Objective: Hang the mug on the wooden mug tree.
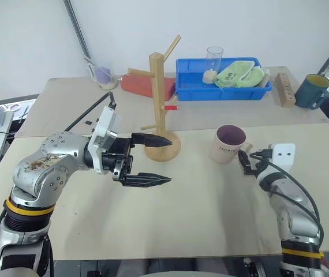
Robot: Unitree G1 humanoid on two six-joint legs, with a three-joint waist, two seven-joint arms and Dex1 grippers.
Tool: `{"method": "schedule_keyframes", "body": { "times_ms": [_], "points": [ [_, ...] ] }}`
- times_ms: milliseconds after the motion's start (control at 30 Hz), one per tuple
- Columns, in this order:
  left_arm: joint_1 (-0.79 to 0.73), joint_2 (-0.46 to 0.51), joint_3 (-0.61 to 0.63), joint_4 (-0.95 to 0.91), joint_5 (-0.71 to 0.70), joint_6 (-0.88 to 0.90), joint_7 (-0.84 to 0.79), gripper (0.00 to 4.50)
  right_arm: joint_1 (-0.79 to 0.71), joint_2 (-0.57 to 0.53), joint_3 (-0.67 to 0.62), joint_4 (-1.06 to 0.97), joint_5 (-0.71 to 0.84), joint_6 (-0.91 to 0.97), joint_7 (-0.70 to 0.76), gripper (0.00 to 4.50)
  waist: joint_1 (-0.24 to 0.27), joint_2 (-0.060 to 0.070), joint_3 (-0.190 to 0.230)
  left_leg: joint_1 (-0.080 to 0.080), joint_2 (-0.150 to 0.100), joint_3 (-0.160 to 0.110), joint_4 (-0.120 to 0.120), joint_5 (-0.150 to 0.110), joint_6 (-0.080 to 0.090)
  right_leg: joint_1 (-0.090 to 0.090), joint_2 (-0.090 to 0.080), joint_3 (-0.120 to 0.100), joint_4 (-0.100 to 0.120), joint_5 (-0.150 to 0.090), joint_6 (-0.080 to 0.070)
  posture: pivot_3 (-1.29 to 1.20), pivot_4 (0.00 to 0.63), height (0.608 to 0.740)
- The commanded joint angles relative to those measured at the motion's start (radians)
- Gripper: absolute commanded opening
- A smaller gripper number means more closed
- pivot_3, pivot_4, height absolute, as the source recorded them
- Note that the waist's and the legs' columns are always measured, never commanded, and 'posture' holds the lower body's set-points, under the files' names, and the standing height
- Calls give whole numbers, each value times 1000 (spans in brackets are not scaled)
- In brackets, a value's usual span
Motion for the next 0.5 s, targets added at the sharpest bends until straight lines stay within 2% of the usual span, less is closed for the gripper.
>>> {"method": "schedule_keyframes", "body": {
  "times_ms": [33, 300, 333, 500],
  "points": [
    [2, 11, 24, -20, -7, -13, -4, 4500, -44, 30, -23, 25, 12, -48, -33, 4486, -1, 0, 0, 0, 0, 0, 0, 0, 0, 0, 0, 0, 0, 0, 0, 0, 150, 740],
    [6, 10, 22, -17, -1, -20, -7, 4500, -88, 71, -18, 126, 29, -107, -24, 4486, -1, 0, 0, 0, 0, 0, 0, 0, 0, 0, 1, 1, 0, 0, 0, 0, 150, 740],
    [6, 10, 22, -16, 0, -21, -6, 4500, -97, 74, -22, 139, 32, -118, -23, 3968, -1, 0, 0, 0, 0, 0, 0, 0, 0, 0, 1, 1, 0, 0, 0, 0, 150, 740],
    [8, 10, 22, -12, 4, -27, -5, 4500, -121, 75, -24, 179, 35, -161, -5, 2326, -6, 0, 0, 0, 1, 0, 0, 0, 0, 0, 2, 2, 0, 0, 0, 0, 150, 740]
  ]
}}
